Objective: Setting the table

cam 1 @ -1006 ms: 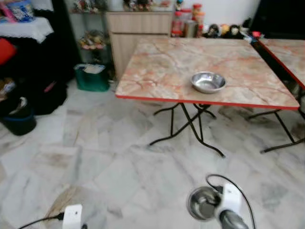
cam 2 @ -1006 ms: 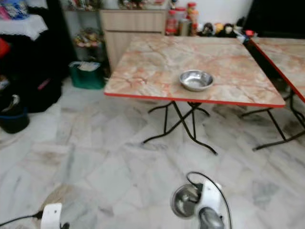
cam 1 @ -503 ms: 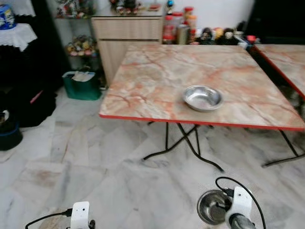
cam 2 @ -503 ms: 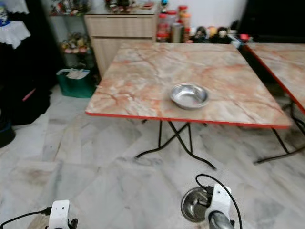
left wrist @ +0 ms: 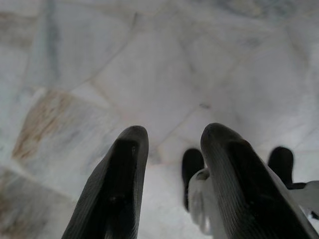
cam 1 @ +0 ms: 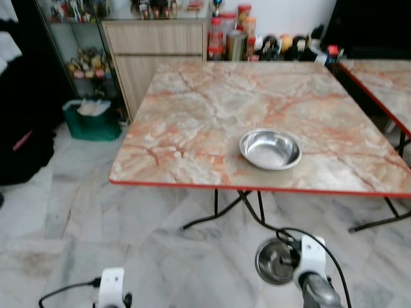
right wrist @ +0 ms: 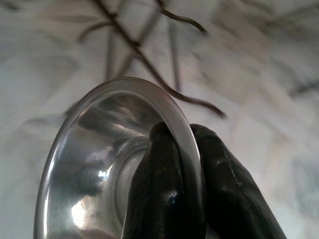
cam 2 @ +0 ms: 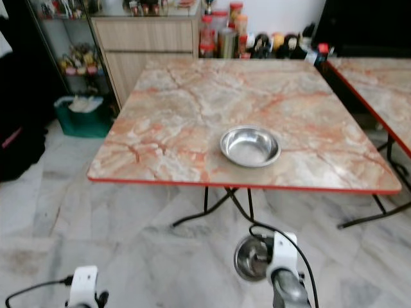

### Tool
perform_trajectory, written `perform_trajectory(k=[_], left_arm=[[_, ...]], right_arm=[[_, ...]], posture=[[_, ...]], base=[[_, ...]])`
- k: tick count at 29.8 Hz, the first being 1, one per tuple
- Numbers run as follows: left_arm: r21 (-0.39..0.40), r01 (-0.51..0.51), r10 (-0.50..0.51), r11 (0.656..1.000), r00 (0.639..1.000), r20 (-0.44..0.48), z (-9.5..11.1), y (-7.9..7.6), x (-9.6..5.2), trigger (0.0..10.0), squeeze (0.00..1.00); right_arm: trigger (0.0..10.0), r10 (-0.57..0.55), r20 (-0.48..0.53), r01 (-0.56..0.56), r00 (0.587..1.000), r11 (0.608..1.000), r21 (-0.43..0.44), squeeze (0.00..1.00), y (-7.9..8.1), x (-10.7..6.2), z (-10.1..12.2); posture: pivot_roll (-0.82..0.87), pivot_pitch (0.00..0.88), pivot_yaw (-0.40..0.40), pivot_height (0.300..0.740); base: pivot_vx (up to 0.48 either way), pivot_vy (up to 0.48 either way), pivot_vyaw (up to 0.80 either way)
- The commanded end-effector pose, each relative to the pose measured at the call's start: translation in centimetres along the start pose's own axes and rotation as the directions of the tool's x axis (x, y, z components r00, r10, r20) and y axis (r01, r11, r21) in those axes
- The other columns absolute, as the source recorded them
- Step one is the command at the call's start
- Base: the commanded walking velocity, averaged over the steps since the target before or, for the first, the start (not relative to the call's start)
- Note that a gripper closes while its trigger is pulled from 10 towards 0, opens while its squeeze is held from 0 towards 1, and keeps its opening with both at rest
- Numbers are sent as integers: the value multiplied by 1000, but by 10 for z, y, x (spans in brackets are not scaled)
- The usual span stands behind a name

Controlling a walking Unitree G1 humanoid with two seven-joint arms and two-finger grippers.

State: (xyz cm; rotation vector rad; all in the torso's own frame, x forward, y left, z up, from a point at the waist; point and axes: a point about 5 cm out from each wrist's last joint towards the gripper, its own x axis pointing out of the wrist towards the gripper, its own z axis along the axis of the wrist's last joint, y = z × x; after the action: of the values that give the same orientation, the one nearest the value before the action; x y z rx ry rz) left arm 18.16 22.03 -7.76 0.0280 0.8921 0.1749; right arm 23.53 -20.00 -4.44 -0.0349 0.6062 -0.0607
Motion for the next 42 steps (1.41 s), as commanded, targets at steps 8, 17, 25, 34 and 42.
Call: perform_trajectory(k=[8, 17, 25, 34, 42], left_arm=[[-9, -10, 10, 1000, 1000, -30, -9, 3, -2, 10000, 0], [-5, -6, 6, 1000, 1000, -20, -6, 3, -1, 10000, 0], [-4, -11, 11, 1000, 1000, -22, -7, 3, -1, 10000, 0], [6, 6, -6, 1000, 999, -35, -7, 1, -1, 10000, 0], [8, 4, -4, 1000, 999, -41, -9, 3, -1, 10000, 0]], right_arm=[[10000, 178, 256, -130, 950, 973, -192, 0, 12, -15, 22], [10000, 128, 495, -76, 860, 989, -123, 0, 6, -30, 83], [10000, 140, 635, -76, 760, 989, -126, 0, 10, -35, 148], [10000, -137, 675, 65, 725, 989, 130, 0, -16, -28, 210], [10000, -197, 630, 77, 751, 974, 212, 0, -15, -19, 222]], posture=[[18, 0, -8, 740], [-3, 0, 7, 740], [-3, 0, 2, 740], [-14, 0, 11, 740], [-7, 0, 11, 740]], base=[[0, 0, 0], [0, 0, 0], [0, 0, 0], [0, 0, 0], [217, 0, 0]])
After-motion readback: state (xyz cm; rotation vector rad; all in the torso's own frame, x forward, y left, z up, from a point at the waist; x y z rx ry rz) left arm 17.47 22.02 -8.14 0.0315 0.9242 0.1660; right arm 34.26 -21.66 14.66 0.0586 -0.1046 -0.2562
